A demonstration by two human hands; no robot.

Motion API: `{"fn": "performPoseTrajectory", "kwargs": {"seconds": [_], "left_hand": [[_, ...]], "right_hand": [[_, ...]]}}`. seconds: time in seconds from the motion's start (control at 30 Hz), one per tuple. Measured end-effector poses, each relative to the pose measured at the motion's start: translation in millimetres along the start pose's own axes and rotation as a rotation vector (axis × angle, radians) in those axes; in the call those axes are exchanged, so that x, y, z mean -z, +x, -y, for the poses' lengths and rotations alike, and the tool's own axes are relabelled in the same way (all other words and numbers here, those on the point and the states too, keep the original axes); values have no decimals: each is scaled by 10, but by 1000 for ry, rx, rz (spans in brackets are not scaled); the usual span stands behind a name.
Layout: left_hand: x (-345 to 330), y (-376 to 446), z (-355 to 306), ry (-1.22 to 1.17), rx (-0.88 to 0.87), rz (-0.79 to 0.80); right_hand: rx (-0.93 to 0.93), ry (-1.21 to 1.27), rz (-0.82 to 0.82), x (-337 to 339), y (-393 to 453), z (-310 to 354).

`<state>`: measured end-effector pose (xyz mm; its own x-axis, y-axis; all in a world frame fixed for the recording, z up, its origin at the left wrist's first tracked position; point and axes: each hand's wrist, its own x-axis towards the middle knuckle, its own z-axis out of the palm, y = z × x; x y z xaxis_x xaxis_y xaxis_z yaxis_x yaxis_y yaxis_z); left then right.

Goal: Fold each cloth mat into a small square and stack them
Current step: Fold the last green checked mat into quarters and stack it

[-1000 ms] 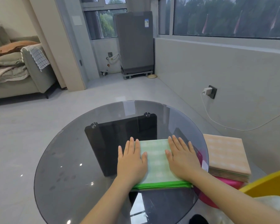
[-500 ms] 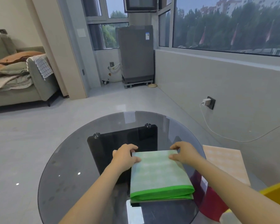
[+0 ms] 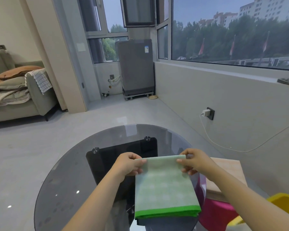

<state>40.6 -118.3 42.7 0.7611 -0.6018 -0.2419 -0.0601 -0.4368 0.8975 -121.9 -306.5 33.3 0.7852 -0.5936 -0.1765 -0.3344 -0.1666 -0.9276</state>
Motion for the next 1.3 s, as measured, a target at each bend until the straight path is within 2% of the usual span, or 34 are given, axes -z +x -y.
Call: {"fn": "performPoseTrajectory", "kwargs": {"seconds": [0.2, 0.33, 0.47, 0.6, 0.83, 0.93, 1.13, 1.23, 1.3], "left_hand": [[-319, -223, -454, -244, -190, -77], [-700, -307, -695, -239, -326, -121], [-1177, -298, -840, -248, -388, -133], [-1727, -204, -878, -309, -377, -70], [-2721, 160, -724, -290, -250, -24], [-3056, 385, -693, -268, -238, -74], [-3536, 765, -620, -311, -324, -249], [-3767, 879, -249, -225, -312, -308], [-3893, 922, 111, -139, -259, -291]], "right_hand": [[129, 174, -139, 468, -316, 137], [184, 206, -247, 846, -452, 135], [208, 117, -363, 1225, -591, 9], [236, -3, -470, 1575, -641, -298], [91, -65, -505, 2058, -468, -1039], [85, -38, -548, 2158, -257, -1242], [201, 36, -680, 2126, 246, -1625], [177, -9, -655, 1901, 373, -2013], [97, -45, -637, 1734, 416, -2336]]}}
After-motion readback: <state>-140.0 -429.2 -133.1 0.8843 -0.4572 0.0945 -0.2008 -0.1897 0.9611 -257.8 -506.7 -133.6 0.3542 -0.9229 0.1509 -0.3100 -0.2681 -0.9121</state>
